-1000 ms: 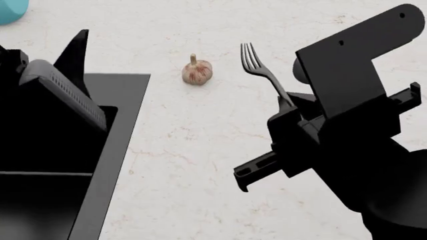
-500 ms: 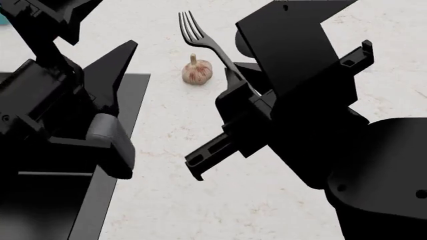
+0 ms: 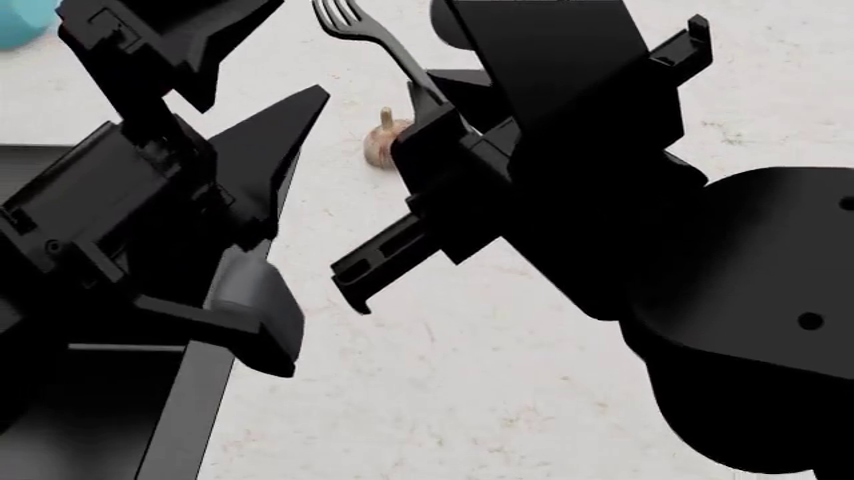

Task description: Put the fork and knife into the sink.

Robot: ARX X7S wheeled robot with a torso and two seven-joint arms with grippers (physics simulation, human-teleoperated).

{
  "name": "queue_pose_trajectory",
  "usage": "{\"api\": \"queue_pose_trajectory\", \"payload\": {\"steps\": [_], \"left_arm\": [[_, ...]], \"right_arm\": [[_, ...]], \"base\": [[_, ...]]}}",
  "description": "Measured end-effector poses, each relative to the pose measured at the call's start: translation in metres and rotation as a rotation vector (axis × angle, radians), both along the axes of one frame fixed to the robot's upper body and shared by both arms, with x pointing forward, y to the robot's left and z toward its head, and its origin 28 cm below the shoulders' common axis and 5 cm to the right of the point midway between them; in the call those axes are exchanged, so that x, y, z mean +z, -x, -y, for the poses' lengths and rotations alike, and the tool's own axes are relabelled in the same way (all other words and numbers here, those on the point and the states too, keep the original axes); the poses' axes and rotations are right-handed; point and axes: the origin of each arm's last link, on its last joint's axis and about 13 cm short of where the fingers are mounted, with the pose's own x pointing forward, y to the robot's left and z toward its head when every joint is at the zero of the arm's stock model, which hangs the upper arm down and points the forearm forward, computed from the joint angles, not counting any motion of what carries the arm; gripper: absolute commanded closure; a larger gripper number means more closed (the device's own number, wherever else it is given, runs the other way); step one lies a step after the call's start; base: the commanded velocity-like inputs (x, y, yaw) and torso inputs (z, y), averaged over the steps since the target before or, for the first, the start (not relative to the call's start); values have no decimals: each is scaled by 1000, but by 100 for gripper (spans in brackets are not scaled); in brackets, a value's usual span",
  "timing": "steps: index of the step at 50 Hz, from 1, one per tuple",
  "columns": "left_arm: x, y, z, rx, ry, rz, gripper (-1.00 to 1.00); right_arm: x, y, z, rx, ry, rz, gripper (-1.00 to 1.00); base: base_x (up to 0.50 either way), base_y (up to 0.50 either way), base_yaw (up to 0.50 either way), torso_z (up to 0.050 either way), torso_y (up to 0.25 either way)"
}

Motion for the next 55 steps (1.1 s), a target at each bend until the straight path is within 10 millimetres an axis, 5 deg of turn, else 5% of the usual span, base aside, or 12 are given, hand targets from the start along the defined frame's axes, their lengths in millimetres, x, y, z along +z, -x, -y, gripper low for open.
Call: {"api": "queue_pose_trajectory", "payload": {"steps": [48, 49, 55], "left_arm": [[1, -4, 16, -39, -25, 21, -100], [1, -4, 16, -38, -26, 20, 100], [5, -3, 18, -48, -29, 60, 100]], "right_arm": [[4, -8, -16, 104, -1, 14, 100], [4, -8, -16, 106, 0, 14, 100], [1, -7, -16, 100, 6, 7, 100]], "base": [[0, 0, 0, 0, 0], [0, 0, 0, 0, 0], [0, 0, 0, 0, 0]]}}
